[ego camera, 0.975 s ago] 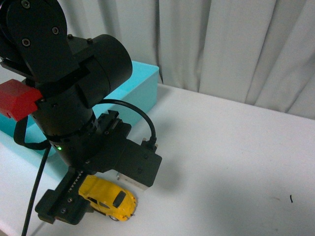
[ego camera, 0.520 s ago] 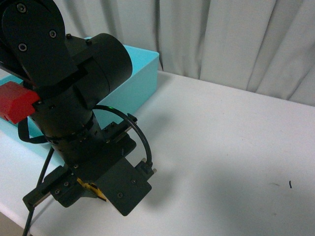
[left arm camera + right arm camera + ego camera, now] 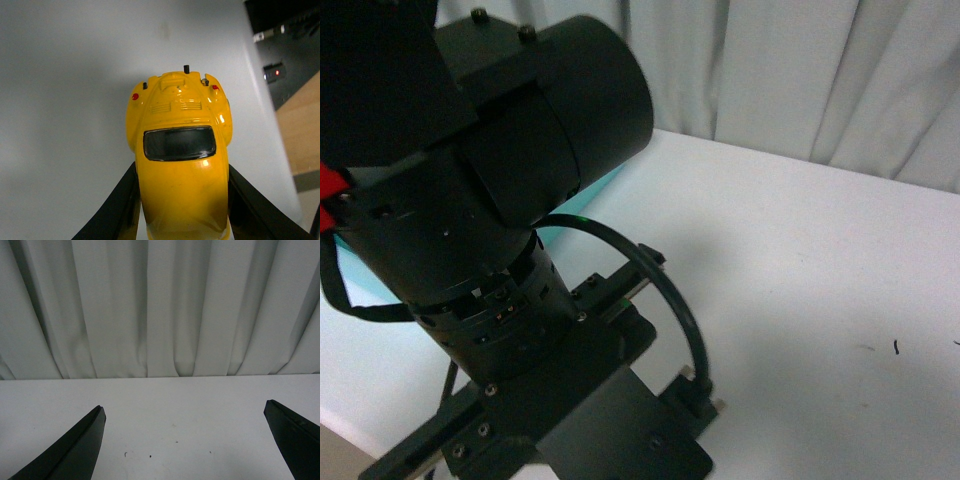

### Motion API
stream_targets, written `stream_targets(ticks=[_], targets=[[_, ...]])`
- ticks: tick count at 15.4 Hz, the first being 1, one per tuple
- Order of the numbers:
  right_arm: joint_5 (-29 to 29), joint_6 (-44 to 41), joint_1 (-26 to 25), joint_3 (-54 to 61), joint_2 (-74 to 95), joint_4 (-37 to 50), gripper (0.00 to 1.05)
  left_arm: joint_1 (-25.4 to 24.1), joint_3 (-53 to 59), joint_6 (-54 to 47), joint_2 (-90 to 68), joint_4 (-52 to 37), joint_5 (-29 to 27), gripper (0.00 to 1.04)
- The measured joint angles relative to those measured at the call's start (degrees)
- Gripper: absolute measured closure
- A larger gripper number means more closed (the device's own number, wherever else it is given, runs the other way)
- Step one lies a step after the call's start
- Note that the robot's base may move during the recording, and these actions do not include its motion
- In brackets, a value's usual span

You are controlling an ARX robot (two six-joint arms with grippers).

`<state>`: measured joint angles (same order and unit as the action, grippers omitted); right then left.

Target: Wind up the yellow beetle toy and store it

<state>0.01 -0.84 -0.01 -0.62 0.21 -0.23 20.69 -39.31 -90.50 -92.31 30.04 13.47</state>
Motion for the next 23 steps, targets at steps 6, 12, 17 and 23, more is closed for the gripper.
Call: stream_targets(ticks=[6, 12, 17, 23], targets=[[0.0, 0.0, 0.0, 0.0, 0.0, 0.0, 0.07, 1.8, -11.2, 16.6, 4.7, 3.0, 6.7, 0.63], [0.0, 0.0, 0.0, 0.0, 0.0, 0.0, 0.07, -20.3, -36.5, 36.7, 1.0, 6.5, 5.6, 0.63], [0.0, 0.0, 0.0, 0.0, 0.0, 0.0, 0.07, -33.8, -39.6, 45.4, -9.7, 6.1, -11.9, 0.63], [0.0, 0.0, 0.0, 0.0, 0.0, 0.0, 0.07, -38.3, -38.5, 51.7, -18.3, 1.1, -17.9, 0.63]])
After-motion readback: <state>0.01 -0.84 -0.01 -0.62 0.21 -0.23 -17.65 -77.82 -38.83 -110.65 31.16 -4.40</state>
